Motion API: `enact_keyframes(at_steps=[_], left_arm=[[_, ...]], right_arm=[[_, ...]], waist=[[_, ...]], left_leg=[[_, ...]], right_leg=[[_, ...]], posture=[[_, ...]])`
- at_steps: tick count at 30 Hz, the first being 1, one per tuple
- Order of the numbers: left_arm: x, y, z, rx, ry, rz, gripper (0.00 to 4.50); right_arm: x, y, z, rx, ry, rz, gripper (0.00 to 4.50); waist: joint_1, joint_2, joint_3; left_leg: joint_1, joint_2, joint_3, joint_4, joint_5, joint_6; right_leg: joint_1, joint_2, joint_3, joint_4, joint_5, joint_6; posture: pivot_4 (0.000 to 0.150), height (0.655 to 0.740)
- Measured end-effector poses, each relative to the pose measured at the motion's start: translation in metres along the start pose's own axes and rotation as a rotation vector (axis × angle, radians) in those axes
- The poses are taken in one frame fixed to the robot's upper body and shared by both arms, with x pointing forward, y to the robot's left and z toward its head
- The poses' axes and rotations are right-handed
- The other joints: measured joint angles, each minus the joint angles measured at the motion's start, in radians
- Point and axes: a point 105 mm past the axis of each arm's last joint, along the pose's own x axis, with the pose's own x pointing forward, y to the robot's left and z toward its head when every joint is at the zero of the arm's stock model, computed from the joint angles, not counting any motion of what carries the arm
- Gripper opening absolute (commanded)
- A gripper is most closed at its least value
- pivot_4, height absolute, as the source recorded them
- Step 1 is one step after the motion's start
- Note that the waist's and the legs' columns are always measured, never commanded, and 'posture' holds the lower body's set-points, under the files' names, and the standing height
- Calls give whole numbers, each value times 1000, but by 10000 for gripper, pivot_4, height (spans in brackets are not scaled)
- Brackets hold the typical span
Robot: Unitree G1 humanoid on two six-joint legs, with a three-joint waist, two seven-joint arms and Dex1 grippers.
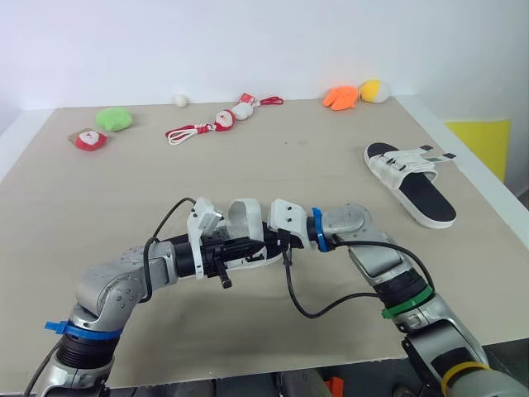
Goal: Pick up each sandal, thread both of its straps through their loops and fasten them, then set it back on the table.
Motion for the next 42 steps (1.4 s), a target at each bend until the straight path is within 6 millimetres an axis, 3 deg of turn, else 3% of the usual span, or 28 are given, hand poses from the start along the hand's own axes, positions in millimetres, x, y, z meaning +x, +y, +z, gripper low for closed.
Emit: enact_keyframes(at_steps=[10,18,38,41,42], left_arm=[[2,4,-6,134,26,19,499],[0,14,-1,129,3,50,499],[-4,14,-12,178,55,43,499],[-4,14,-10,182,56,41,8307],[-5,13,-11,182,58,40,12824]], right_arm=[[1,0,-1,-2,7,-2,0],[0,0,-1,-2,9,-3,0],[3,1,1,-7,2,3,0],[3,1,1,-7,2,2,0],[3,0,1,-7,2,2,0]], waist=[[0,0,-3],[1,0,-3],[-7,1,-4],[-8,1,-4],[-8,1,-4]], left_leg=[[1,0,0,0,0,0],[1,0,0,0,0,0],[2,0,0,-2,0,0],[2,0,0,-2,0,0],[2,0,0,-2,0,0]], right_leg=[[1,0,0,0,-2,-4],[1,0,0,0,-2,-4],[1,0,0,0,-3,-5],[1,0,0,0,-3,-5],[1,0,0,0,-3,-5]], posture=[[1500,7400],[1500,7400],[1500,7400],[1500,7400],[1500,7400]])
